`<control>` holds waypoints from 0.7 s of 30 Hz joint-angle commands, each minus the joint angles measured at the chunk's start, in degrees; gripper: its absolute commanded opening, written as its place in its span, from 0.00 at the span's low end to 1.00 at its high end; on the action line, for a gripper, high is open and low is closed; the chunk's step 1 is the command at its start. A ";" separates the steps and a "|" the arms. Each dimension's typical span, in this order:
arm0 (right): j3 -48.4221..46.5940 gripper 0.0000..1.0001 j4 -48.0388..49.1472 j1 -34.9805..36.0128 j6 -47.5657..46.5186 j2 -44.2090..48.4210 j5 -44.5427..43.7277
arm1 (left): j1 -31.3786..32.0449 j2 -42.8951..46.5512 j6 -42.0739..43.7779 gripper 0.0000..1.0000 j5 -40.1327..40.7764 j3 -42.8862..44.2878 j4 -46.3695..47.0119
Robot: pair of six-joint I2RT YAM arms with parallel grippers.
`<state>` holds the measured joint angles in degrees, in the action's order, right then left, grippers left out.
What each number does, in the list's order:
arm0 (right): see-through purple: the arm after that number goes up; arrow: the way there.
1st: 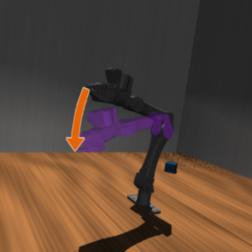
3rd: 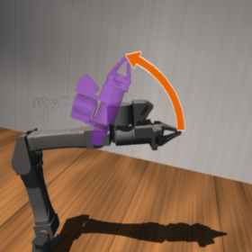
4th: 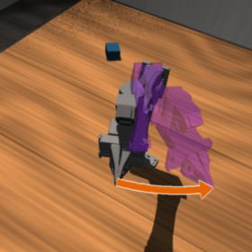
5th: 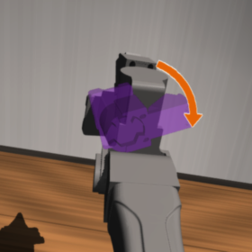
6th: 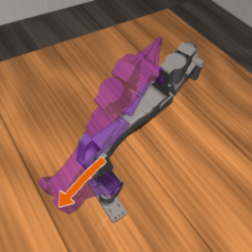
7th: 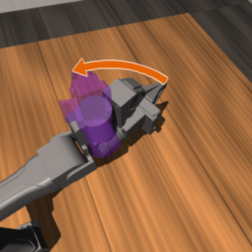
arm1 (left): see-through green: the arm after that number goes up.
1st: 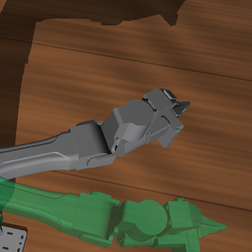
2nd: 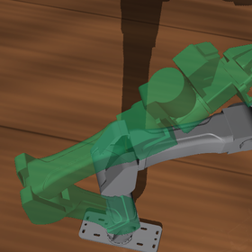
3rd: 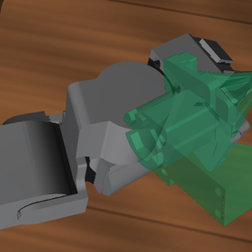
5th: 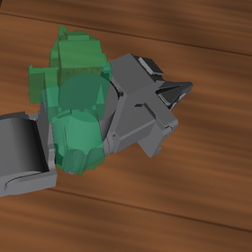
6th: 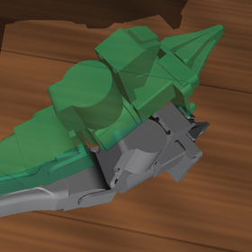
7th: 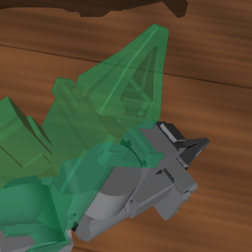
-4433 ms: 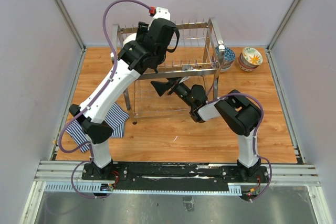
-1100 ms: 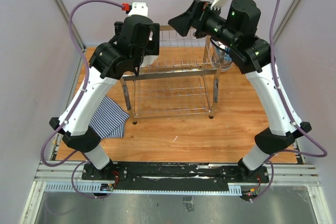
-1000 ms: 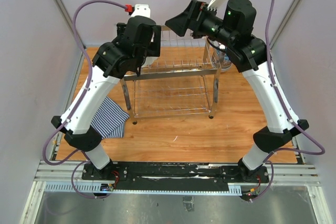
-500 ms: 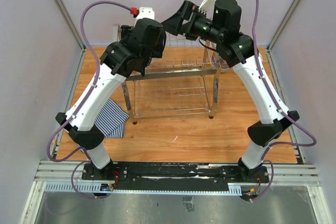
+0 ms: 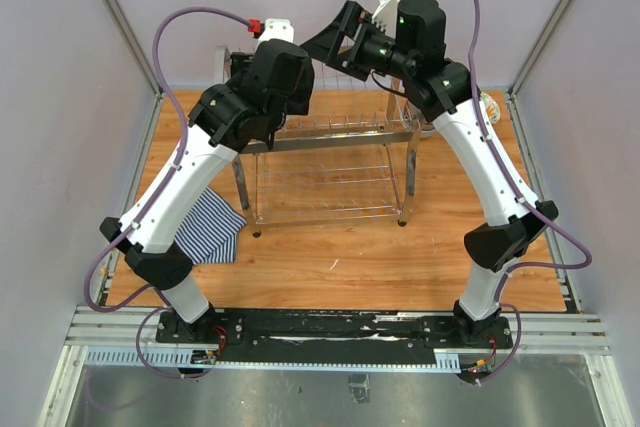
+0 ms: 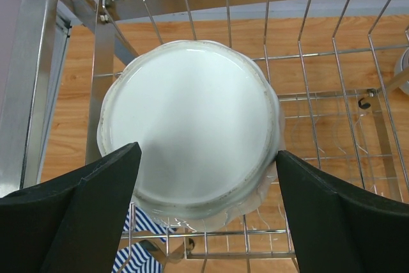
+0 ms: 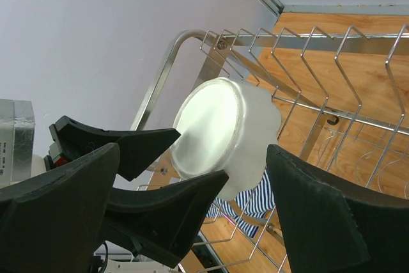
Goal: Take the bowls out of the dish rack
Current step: Adjust the bowl in the dish rack.
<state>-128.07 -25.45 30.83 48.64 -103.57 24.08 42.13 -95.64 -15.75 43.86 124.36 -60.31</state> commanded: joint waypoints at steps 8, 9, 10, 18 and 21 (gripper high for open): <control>-1.14 0.99 -2.83 -0.52 0.66 -2.03 2.78 | -0.47 0.63 1.71 0.91 0.64 -2.14 -3.63; -1.20 0.98 -2.85 -0.51 0.74 -2.14 3.00 | -0.47 0.63 1.45 0.91 0.96 -2.08 -3.85; -1.21 0.99 -2.97 -0.51 0.82 -2.28 3.25 | -0.47 0.63 1.21 0.90 1.44 -2.11 -4.04; -1.27 0.98 -3.73 -0.44 1.57 -2.94 4.93 | -0.47 1.13 -0.02 0.70 3.38 -1.87 -5.05; -1.40 0.99 -3.81 -0.38 1.93 -3.34 5.66 | -0.47 1.32 -0.31 0.66 3.68 -1.76 -5.08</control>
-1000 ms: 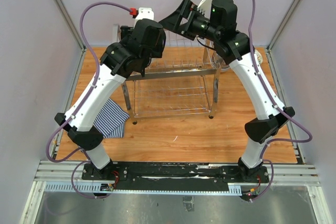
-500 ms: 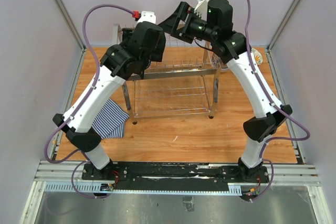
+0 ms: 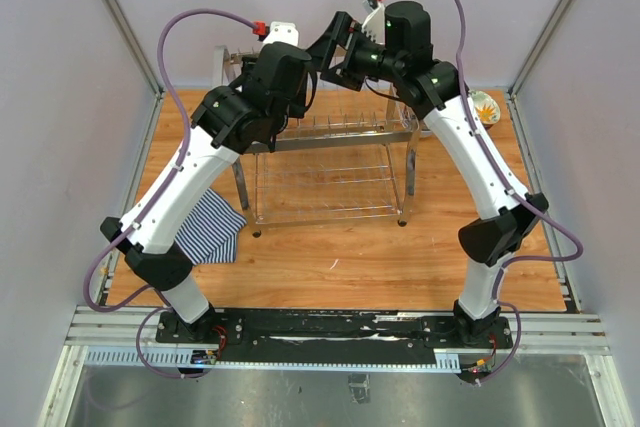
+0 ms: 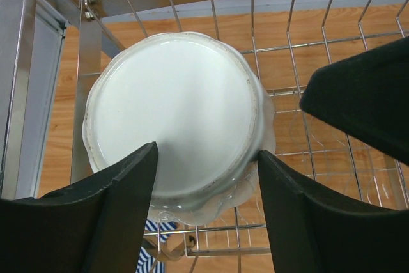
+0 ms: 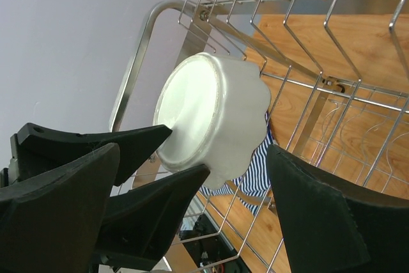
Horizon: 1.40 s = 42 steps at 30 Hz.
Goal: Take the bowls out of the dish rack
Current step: Adjust the bowl in the dish rack.
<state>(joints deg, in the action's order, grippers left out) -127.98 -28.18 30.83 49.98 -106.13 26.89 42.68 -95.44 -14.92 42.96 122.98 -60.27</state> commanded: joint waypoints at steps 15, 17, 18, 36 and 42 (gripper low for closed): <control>-3.11 0.99 -1.54 0.60 2.72 -3.08 4.16 | -1.02 2.67 -1.18 0.59 6.15 0.13 -4.79; -3.38 0.99 -1.52 0.68 2.99 -3.43 4.21 | -1.02 2.86 -0.93 0.58 6.41 0.22 -4.66; -3.50 0.99 -1.52 0.72 3.22 -3.65 4.22 | -1.02 2.95 -0.79 0.58 6.48 0.15 -4.46; -5.96 0.98 -0.65 1.41 5.86 -6.98 5.97 | -1.02 4.07 -0.46 0.57 8.03 0.08 -4.02; -6.43 0.99 0.40 1.85 6.76 -7.15 6.72 | -1.02 4.61 -0.39 0.57 8.52 0.28 -3.59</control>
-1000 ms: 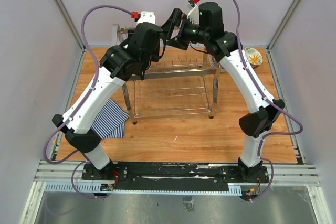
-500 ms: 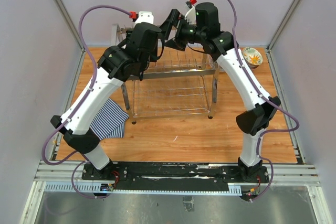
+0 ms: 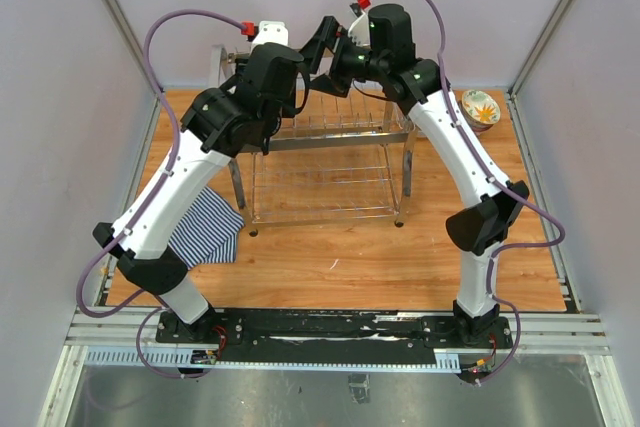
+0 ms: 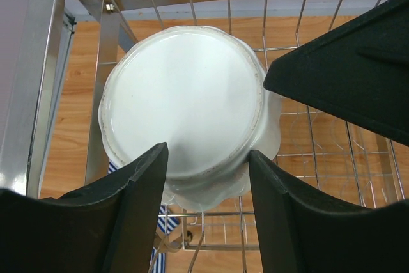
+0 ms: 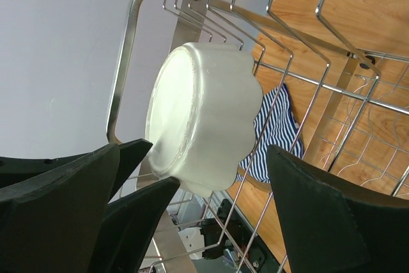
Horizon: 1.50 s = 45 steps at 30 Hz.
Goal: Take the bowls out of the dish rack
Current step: Adjust the bowl in the dish rack.
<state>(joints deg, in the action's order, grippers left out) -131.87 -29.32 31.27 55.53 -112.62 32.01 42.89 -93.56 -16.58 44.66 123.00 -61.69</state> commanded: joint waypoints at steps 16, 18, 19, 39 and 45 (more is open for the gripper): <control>-2.42 0.99 3.90 2.39 3.09 -2.97 2.65 | -1.23 3.29 1.46 0.57 7.28 -0.25 -1.86; -1.81 0.99 4.76 2.40 3.71 -2.87 3.08 | -1.23 3.54 1.40 0.57 7.28 -0.57 -1.77; -1.62 0.99 5.01 2.46 4.08 -2.87 3.36 | -1.26 3.62 1.37 0.57 7.28 -0.91 -1.71; 0.73 0.99 9.76 2.97 7.31 -2.21 5.33 | -1.25 5.55 3.48 0.69 1.62 -4.21 2.56; 1.00 0.99 12.01 3.02 8.55 -2.12 5.77 | -1.23 7.00 5.44 0.74 -3.19 -6.40 5.00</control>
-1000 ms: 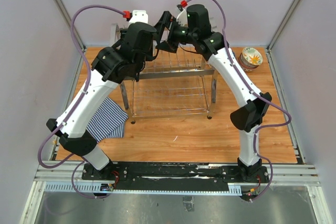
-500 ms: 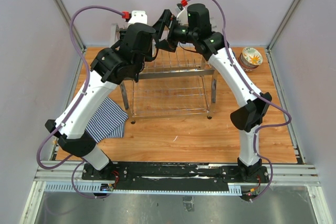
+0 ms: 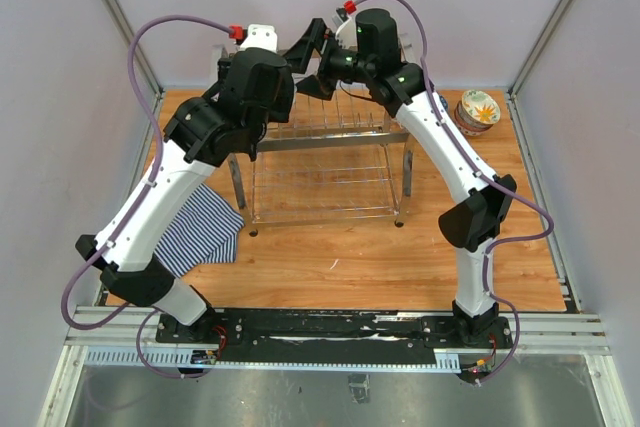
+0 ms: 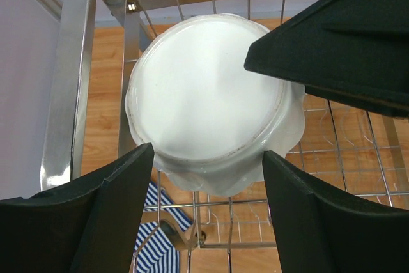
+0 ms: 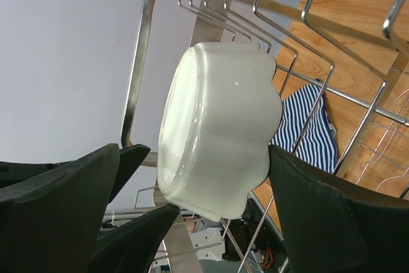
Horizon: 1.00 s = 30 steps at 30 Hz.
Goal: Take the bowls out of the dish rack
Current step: Adjust the bowl in the dish rack.
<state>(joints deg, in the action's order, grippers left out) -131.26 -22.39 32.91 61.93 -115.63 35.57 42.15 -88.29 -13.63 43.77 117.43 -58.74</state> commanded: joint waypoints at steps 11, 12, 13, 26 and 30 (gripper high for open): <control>0.49 0.99 9.39 1.53 4.56 1.11 2.82 | -0.49 3.52 8.62 0.75 -8.69 -3.64 5.50; 0.55 0.98 9.64 1.56 4.74 1.11 2.83 | -0.49 3.50 8.89 0.75 -8.83 -3.69 5.48; 0.49 0.98 9.78 1.58 4.85 1.09 2.84 | -0.49 3.54 9.10 0.76 -8.82 -3.73 5.52; 0.11 0.99 11.99 2.08 7.29 0.93 2.92 | -0.49 2.39 11.31 0.87 -8.51 -2.85 5.64; 0.01 0.99 13.15 2.50 8.53 0.85 2.89 | -0.49 2.29 11.97 0.87 -7.70 -3.32 5.64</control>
<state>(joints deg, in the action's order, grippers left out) -130.74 -14.76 33.39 67.99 -115.63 36.42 42.06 -86.39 -3.18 35.86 113.97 -54.19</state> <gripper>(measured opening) 0.986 0.870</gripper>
